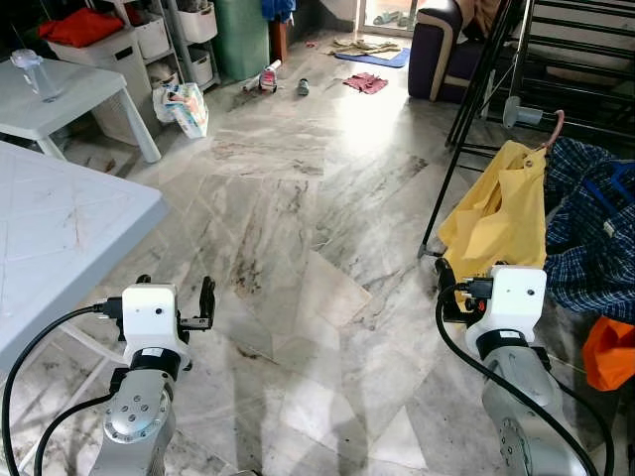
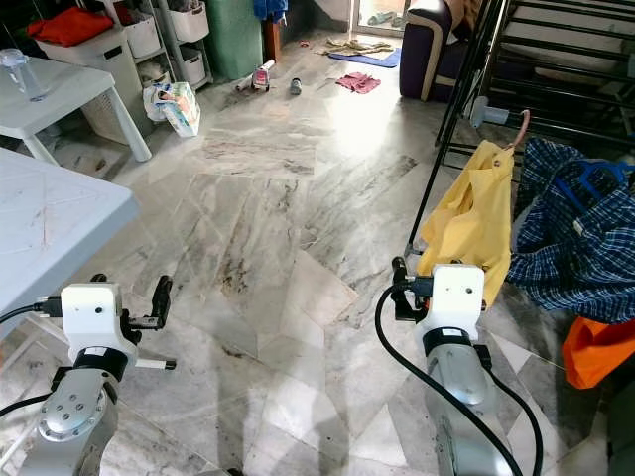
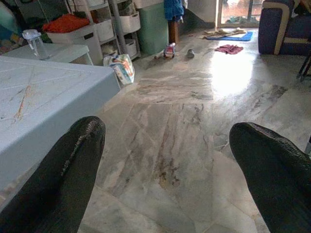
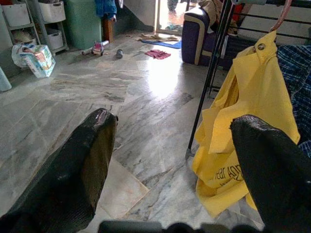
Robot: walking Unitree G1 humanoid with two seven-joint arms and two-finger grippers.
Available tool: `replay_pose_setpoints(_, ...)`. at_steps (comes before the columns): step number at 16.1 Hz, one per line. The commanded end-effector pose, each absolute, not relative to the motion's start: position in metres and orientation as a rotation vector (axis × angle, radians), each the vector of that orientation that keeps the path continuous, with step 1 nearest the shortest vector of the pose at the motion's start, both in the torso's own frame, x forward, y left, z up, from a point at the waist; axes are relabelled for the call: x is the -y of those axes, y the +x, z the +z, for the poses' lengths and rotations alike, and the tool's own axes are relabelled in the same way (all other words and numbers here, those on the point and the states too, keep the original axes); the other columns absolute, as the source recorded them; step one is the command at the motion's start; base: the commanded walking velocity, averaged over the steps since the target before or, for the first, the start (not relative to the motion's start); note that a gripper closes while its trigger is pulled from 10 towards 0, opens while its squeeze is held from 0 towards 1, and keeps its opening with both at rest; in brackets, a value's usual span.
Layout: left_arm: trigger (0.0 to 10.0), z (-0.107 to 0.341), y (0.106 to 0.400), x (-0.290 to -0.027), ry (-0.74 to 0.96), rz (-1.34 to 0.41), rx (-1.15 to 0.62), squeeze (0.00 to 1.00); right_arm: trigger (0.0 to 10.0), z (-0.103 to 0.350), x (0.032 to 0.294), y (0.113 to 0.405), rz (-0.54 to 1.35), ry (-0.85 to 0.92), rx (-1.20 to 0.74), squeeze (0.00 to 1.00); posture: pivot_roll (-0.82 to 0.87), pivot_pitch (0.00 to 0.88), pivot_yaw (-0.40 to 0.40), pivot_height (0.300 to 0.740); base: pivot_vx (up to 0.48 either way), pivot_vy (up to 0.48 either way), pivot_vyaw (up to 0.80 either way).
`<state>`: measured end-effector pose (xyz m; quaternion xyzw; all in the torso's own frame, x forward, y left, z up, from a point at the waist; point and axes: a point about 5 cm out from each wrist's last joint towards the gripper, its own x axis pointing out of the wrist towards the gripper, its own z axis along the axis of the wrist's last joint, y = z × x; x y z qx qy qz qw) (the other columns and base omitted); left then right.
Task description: Hang hanger
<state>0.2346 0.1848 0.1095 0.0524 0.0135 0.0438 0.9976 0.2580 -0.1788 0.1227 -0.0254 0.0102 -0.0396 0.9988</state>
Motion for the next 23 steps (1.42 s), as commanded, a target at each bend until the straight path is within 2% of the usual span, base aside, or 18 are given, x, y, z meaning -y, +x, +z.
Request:
replay_pose_setpoints(1,10.0,0.109,0.233,-0.185,0.114,0.084,-0.033,0.00,10.0,0.124,0.180,0.258,-0.082,-0.052,-0.021,0.00,0.02,0.074,-0.008,0.740,0.000,0.000,0.00)
replay_pose_setpoints(21,10.0,0.109,0.233,-0.185,0.114,0.084,-0.033,0.00,10.0,0.124,0.180,0.258,-0.082,-0.052,-0.021,0.00,0.02,0.074,-0.008,0.740,0.000,0.000,0.00)
replay_pose_setpoints(22,10.0,0.109,0.233,-0.185,0.114,0.083,-0.035,0.00,10.0,0.123,0.180,0.258,-0.083,-0.053,-0.025,0.00,0.00,0.000,0.000,0.740,0.000,0.000,0.00)
replay_pose_setpoints(23,10.0,0.101,0.249,-0.173,0.119,0.021,-0.041,0.00,10.0,0.121,0.195,0.266,-0.122,-0.069,-0.027,0.00,-0.03,0.000,0.015,0.740,0.000,0.000,0.00)
